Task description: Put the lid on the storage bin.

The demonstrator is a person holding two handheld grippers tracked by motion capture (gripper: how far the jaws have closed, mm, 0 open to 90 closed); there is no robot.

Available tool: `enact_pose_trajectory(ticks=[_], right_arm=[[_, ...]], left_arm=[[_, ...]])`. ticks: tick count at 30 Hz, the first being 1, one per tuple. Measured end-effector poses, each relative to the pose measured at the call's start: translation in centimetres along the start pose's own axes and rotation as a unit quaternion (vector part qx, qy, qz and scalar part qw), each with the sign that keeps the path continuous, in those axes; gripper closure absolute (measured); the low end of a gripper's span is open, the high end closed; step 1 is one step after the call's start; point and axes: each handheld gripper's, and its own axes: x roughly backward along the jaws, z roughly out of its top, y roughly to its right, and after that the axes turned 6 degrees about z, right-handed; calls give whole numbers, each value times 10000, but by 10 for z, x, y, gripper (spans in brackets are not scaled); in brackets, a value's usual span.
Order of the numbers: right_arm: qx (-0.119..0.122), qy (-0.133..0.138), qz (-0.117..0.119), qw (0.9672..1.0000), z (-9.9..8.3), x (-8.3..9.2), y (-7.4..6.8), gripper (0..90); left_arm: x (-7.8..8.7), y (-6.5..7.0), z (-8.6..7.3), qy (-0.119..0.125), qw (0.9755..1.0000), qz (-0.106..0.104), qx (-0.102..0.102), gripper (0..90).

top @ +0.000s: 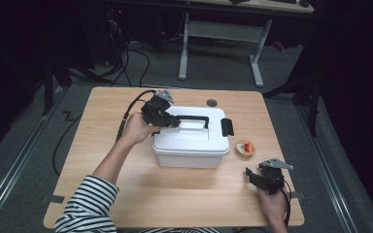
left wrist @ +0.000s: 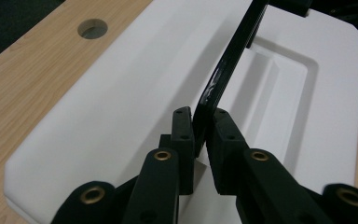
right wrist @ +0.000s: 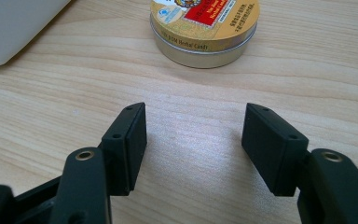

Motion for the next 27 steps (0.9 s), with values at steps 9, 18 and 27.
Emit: enact_pose_trajectory(ticks=[9, 18, 27], right_arm=[[3, 0, -3, 10000, 0, 0, 0, 403], [8, -1, -5, 10000, 0, 0, 0, 403], [25, -2, 9, 10000, 0, 0, 0, 402]], left_arm=[[-1, -6, -2, 113, 9996, -224, -88, 823], [-1, -9, -5, 215, 9988, -355, -257, 829], [-2, -13, -7, 318, 9977, -472, -374, 832]])
